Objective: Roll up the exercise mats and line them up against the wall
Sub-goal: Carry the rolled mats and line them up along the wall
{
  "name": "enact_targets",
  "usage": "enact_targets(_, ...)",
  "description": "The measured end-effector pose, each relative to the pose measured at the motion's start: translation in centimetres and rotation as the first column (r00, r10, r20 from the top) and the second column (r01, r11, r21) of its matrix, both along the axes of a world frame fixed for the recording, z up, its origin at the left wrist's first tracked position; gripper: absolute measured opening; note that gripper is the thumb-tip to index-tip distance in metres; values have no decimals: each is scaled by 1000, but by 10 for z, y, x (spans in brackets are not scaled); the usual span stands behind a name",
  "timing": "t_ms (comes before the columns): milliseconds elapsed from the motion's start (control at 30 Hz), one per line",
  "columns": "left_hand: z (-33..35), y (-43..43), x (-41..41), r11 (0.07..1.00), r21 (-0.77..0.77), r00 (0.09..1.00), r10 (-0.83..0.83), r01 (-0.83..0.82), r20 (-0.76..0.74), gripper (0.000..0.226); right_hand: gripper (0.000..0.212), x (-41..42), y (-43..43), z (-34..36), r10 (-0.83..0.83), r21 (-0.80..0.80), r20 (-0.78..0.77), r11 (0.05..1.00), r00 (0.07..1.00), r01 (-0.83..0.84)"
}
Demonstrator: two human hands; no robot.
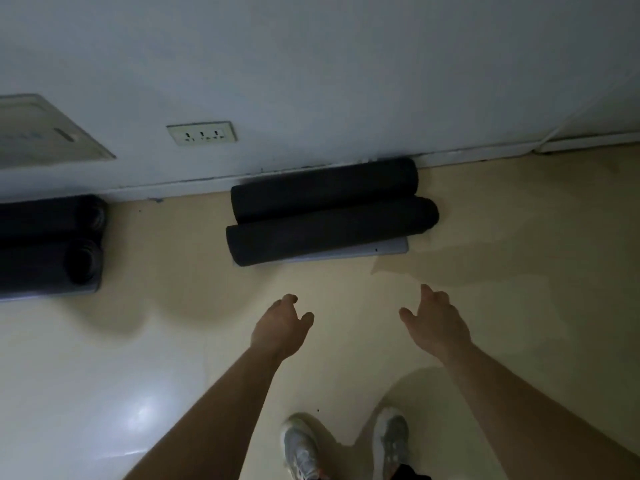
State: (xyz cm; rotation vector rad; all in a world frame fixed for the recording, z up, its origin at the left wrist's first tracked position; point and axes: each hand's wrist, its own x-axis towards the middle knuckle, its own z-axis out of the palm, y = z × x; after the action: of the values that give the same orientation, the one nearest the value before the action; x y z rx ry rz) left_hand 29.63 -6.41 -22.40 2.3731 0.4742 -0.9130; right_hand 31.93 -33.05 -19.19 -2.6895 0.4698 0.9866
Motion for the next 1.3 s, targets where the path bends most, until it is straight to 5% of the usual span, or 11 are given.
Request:
enact_targets(167, -24, -11, 32, 994, 91, 998, -58, 55, 28, 62, 74, 29, -24, -35, -113, 117, 41, 987, 993, 108)
enact_targets(467, -119, -36, 102, 975, 203, 986, 58, -89, 157, 83, 78, 128, -72, -150, -152, 309, 143, 946, 978, 101)
enact_targets(600, -174, -22, 138, 928, 250, 943, 212, -276, 257, 92, 87, 176, -83, -214, -185, 277, 187, 952, 965, 129)
enact_targets(767, -243, 16, 166, 723, 250, 734, 493, -644, 467, 86, 90, 222, -95, -285, -354, 214, 377, 933, 856, 291)
enact_targets(867, -273, 29, 163, 659, 223, 640, 500, -719, 584, 88, 95, 234, -102, -321, -495, 339, 438, 864, 751, 371)
enact_targets(1000, -294, 54, 149, 389, -47, 311, 797, -920, 517, 113, 96, 235, -114, -345, -593, 511, 512, 792, 621, 335)
enact_targets(1133, -310, 64, 128, 477, -318, 282, 818, -819, 502, 109, 126, 235, -113, -341, -628, 505, 475, 768, 617, 393)
enact_targets(1300, -298, 63, 140, 468, -329, 268, 822, -820, 503, 119, 128, 225, -81, -331, -627, 466, 409, 768, 663, 440)
